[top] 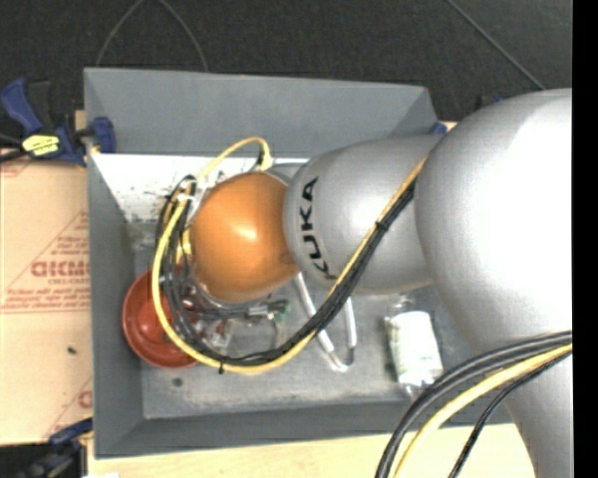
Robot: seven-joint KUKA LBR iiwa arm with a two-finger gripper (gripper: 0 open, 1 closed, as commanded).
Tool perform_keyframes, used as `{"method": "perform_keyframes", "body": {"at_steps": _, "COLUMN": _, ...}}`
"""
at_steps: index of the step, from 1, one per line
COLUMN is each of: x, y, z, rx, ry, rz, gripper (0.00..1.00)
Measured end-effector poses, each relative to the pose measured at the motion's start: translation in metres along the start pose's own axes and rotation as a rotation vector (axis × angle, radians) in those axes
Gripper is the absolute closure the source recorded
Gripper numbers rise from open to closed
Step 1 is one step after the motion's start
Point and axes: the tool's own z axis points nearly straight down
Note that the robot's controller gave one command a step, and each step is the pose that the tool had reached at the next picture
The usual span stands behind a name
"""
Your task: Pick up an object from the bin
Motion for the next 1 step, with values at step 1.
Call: {"method": "perform_keyframes", "body": {"at_steps": 1, "x": 0.002, "y": 0.0004, "z": -0.0175, "rx": -0.003, "ry": 0.005, "rz": 0.003, "gripper": 1.0}}
